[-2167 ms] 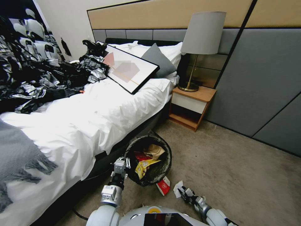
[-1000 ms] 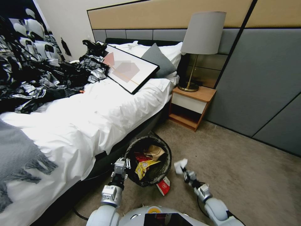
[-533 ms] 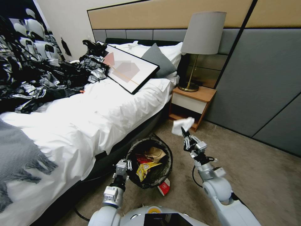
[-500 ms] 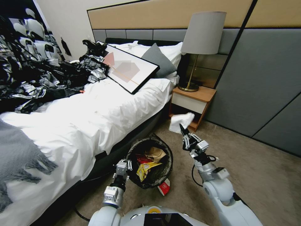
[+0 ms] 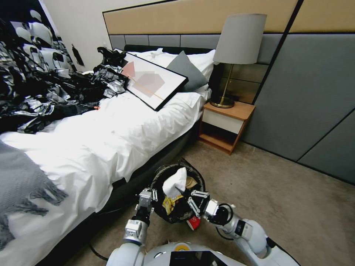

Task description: Pick up the trash bin, then pick up the garbage from the floor and place it into the trash bin.

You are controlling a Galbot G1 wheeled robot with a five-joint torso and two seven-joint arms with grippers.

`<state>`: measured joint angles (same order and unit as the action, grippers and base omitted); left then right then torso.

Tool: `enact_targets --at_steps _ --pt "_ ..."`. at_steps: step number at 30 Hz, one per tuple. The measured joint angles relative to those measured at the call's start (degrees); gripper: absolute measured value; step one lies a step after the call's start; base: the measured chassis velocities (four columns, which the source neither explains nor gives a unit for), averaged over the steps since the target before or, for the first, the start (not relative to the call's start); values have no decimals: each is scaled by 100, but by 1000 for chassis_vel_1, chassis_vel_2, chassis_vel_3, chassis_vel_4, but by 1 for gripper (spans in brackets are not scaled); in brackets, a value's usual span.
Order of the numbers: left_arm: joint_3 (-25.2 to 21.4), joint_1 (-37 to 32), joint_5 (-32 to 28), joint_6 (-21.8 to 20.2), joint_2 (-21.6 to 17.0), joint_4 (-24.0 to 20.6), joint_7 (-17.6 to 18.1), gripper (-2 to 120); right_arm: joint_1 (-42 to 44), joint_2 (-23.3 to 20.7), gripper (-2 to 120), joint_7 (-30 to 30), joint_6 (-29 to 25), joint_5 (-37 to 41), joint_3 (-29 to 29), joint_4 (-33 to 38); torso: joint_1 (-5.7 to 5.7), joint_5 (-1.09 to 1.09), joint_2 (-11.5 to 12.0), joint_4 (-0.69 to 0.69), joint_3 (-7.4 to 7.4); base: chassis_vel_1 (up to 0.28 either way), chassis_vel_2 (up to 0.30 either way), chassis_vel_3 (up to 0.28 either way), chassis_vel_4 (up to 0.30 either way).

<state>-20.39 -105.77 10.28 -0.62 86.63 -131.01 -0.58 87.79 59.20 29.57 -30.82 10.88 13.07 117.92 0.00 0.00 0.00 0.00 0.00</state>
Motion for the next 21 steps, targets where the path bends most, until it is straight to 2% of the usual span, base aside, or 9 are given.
enact_targets --at_steps 9,21 --pt "105 -33 87 30 20 6 -2 1 -337 202 0 -154 44 71 -84 -838 0 0 0 0 0 0 0 0 0" --pt "119 -53 95 70 16 25 2 1 -468 326 0 -352 198 209 -142 -1145 0 0 0 -1 0 0 0 0 0"
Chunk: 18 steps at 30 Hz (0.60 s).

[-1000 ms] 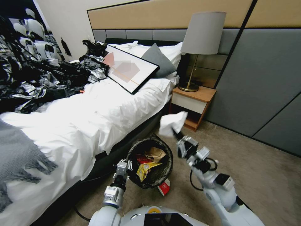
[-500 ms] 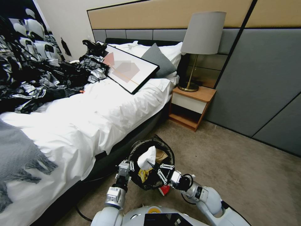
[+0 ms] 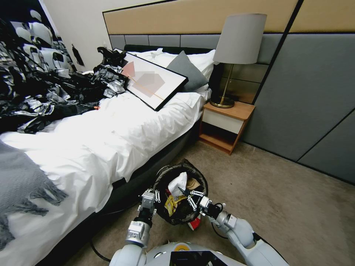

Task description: Pick up the trash bin, then pick up the garbage from the floor and place it into the trash bin.

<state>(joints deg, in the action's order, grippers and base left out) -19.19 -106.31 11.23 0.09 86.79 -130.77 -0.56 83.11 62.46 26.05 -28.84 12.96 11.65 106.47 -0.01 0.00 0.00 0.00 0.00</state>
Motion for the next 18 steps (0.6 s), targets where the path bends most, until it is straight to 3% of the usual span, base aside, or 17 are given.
enact_targets --at_steps 18 --pt "3 17 0 2 7 16 2 1 91 -47 61 -15 9 -32 134 93 0 0 0 0 0 0 0 0 0"
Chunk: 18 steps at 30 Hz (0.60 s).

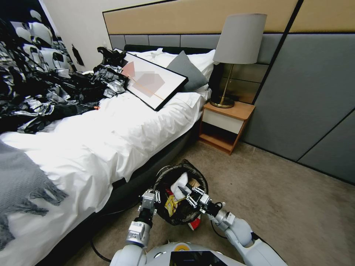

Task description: Pick up the trash bin, then pick up the garbage from the floor and place it into the trash bin.

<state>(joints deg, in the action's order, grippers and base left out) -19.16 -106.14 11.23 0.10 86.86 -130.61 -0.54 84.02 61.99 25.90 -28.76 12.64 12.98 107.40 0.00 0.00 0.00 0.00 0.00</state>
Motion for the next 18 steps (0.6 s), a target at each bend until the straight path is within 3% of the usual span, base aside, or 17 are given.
enact_targets --at_steps 3,7,9,18 --pt "3 -8 0 0 -6 -4 0 1 17 -27 77 -4 -8 -11 9 18 0 0 0 0 0 0 0 0 0" --pt "8 -10 0 -2 -9 -10 -1 1 34 -55 86 -5 -10 -35 2 24 0 0 0 0 0 0 0 0 0" --pt "14 -14 0 -4 -14 -12 -3 1 59 -68 96 -1 -26 -51 9 48 0 0 0 0 0 0 0 0 0" --pt "-17 -14 0 -26 -26 -22 -2 1 222 -114 112 5 -253 -234 193 491 0 0 0 0 0 0 0 0 0"
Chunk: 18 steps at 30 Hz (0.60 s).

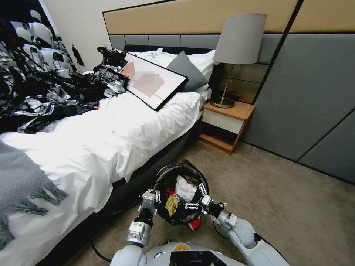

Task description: Pick up the trash bin, then pick up the garbage from the floor and place it into the trash bin.

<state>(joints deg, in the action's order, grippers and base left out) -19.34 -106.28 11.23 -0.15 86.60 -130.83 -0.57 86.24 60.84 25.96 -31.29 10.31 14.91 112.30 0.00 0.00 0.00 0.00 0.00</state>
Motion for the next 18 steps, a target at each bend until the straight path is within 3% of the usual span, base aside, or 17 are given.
enact_targets --at_steps 3,6,12,18 --pt "2 0 0 -7 3 0 -1 1 63 148 114 -264 -114 -200 109 391 0 1 0 0 0 0 0 0 0" --pt "-14 -9 0 -11 5 -2 0 1 122 448 114 -893 -163 -510 291 950 0 0 0 0 0 0 0 0 0" --pt "-21 -16 0 -12 10 -12 -1 1 182 609 111 -1548 -35 -654 443 1488 0 1 0 0 0 0 0 0 0" --pt "-100 -24 -42 -12 12 -76 5 1 611 1079 100 -2403 36 -882 1310 1929 0 0 0 0 0 0 0 0 0"
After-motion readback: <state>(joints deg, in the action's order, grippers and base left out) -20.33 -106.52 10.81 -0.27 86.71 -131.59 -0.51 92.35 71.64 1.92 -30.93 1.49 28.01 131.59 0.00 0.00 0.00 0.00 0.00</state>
